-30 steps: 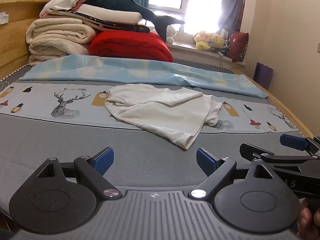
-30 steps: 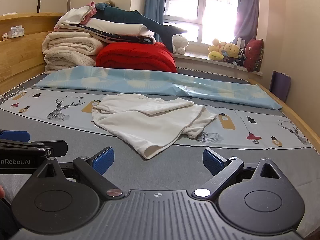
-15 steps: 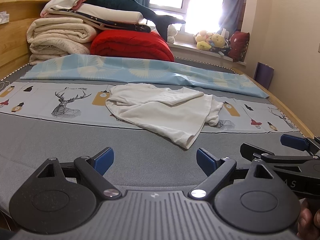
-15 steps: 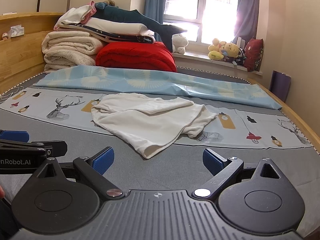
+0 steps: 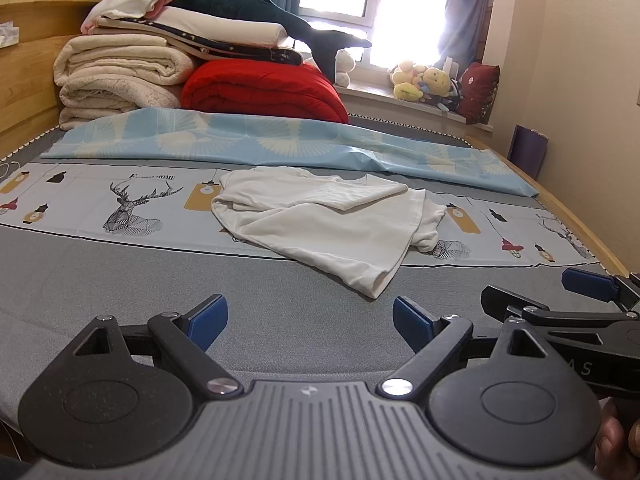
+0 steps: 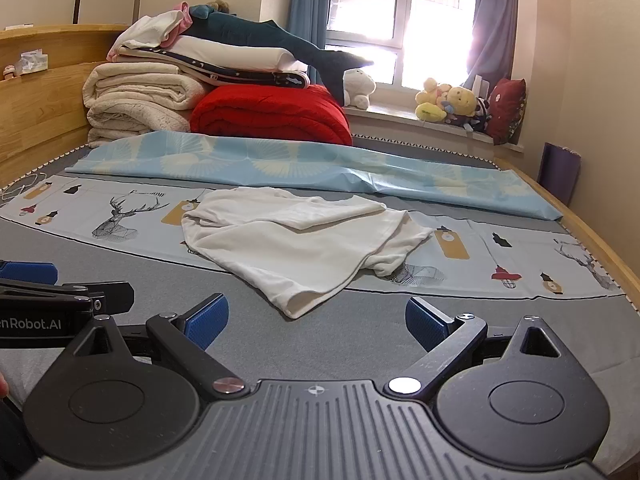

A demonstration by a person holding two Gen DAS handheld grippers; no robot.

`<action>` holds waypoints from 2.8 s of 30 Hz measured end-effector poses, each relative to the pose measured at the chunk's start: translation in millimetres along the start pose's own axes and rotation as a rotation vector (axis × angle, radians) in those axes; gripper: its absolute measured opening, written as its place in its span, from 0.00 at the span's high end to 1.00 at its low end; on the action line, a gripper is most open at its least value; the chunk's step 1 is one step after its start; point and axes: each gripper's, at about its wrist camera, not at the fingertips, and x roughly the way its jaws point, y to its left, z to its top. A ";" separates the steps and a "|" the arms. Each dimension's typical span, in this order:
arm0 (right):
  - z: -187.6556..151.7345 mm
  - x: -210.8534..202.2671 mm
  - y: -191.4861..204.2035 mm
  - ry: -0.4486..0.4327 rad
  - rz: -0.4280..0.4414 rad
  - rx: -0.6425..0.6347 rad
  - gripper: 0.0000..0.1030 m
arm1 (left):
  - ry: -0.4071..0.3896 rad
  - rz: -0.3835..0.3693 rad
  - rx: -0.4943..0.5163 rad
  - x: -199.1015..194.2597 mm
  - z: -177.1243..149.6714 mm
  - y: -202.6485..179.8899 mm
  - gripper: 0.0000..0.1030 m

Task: Fold small clothes

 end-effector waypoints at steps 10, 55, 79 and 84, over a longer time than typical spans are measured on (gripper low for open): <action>8.4 -4.9 -10.9 -0.040 0.003 0.017 0.17 | -0.016 0.023 0.045 1.2 -4.2 -4.5 0.10; 9.0 64.6 -148.5 0.204 -0.105 0.286 0.32 | 0.396 -0.009 -0.226 305.7 32.7 -42.9 0.93; 4.1 44.3 -132.4 0.151 -0.178 0.298 0.71 | 0.573 -0.072 -0.031 117.4 4.9 208.9 0.96; -1.0 81.3 -133.4 0.239 -0.110 0.297 0.70 | 0.568 -0.092 -0.058 119.9 10.4 210.8 0.79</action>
